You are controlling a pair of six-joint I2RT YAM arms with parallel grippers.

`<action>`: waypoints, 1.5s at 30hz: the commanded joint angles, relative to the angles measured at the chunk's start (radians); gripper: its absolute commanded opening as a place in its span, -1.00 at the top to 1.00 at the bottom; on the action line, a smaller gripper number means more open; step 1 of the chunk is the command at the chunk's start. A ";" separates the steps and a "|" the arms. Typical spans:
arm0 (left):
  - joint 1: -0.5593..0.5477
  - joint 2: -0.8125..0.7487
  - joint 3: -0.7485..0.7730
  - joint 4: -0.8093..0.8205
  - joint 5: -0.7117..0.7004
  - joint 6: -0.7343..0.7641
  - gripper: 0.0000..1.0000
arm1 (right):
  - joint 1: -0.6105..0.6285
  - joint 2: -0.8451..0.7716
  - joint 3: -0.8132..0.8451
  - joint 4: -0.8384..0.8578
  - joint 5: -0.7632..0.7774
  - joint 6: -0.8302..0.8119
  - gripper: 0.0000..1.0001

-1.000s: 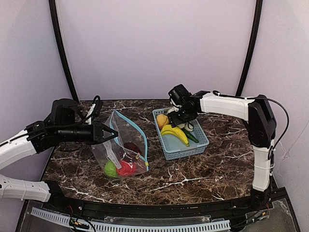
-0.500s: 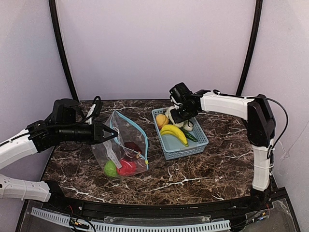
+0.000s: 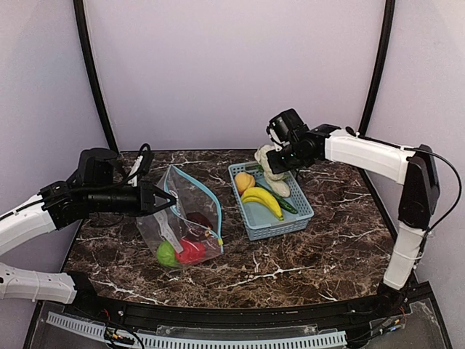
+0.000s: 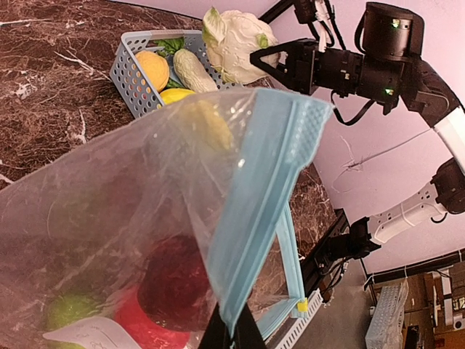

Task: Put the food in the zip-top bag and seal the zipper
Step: Pick up the fake vegetable from the bin, then place the fake vegetable in the zipper food storage bag.

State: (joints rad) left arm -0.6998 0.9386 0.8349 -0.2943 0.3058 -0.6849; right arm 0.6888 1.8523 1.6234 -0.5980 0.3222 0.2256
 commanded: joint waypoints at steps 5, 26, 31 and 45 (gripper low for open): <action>0.016 0.007 -0.006 -0.003 0.007 0.016 0.99 | 0.003 -0.255 -0.090 -0.050 -0.147 0.032 0.93; 0.022 0.002 -0.007 -0.011 0.022 0.011 0.99 | 0.401 -0.505 -0.270 0.212 -0.441 0.156 0.96; 0.021 0.003 -0.011 -0.007 0.026 0.009 0.99 | 0.440 -0.470 -0.249 0.234 -0.452 0.152 0.97; 0.021 -0.011 -0.017 -0.002 0.042 -0.001 0.99 | 0.461 -0.317 -0.165 0.175 -0.412 0.110 1.00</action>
State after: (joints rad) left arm -0.6830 0.9531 0.8349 -0.2932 0.3328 -0.6853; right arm 1.1397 1.5024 1.3960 -0.4240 -0.1101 0.3557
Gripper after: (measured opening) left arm 0.009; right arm 0.205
